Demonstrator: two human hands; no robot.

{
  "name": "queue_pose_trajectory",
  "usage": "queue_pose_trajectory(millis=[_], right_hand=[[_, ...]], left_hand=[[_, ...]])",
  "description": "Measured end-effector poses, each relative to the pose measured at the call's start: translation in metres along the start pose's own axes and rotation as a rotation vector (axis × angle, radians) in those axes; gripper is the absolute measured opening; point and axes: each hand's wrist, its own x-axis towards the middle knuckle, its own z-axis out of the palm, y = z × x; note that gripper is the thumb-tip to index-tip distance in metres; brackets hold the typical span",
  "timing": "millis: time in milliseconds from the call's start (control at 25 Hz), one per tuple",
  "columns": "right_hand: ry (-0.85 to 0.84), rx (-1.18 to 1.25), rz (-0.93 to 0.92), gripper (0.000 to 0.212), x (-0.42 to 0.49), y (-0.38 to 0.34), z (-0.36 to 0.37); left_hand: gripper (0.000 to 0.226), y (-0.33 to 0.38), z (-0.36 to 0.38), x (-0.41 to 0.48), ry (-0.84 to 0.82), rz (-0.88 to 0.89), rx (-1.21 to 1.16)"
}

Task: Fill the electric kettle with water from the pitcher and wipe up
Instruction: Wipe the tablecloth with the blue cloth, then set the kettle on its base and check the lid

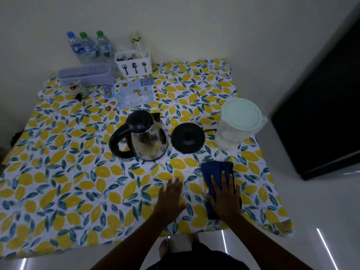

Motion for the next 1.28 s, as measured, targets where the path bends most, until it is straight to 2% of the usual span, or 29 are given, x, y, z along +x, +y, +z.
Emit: queue_pose_trajectory(millis=[200,280,360,440,680,800,920,1120,1280], right_hand=[[0.058,0.062,-0.064,0.073,-0.004,-0.001,-0.005],[0.103,0.154,-0.115,0.061,0.0,-0.011,-0.014],[0.206,0.245,-0.199,0.047,0.011,-0.028,-0.024],[0.312,0.327,-0.297,0.043,0.029,-0.053,-0.041],[0.477,0.381,-0.491,0.056,0.083,-0.145,-0.114],[0.428,0.306,-0.564,0.073,0.109,-0.184,-0.143],[0.351,0.156,-0.583,0.09,0.129,-0.211,-0.158],[0.279,0.047,-0.567,0.092,0.146,-0.227,-0.154],[0.263,0.188,-0.563,0.089,0.15,-0.226,-0.147]], left_hand=[[0.072,0.0,-0.005,0.0,0.108,-0.008,0.04],[0.068,-0.003,-0.011,-0.005,0.173,-0.028,0.019],[0.065,-0.01,-0.021,-0.01,0.254,-0.06,-0.035],[0.062,-0.021,-0.034,-0.017,0.357,-0.086,-0.111],[0.042,-0.067,-0.102,-0.029,0.803,-0.098,-0.234],[0.039,-0.094,-0.139,-0.027,0.969,-0.126,-0.317],[0.047,-0.117,-0.168,-0.02,0.929,-0.2,-0.356],[0.054,-0.139,-0.183,-0.002,0.776,-0.084,-0.529],[0.021,-0.141,-0.19,0.012,0.767,-0.062,-0.735]])
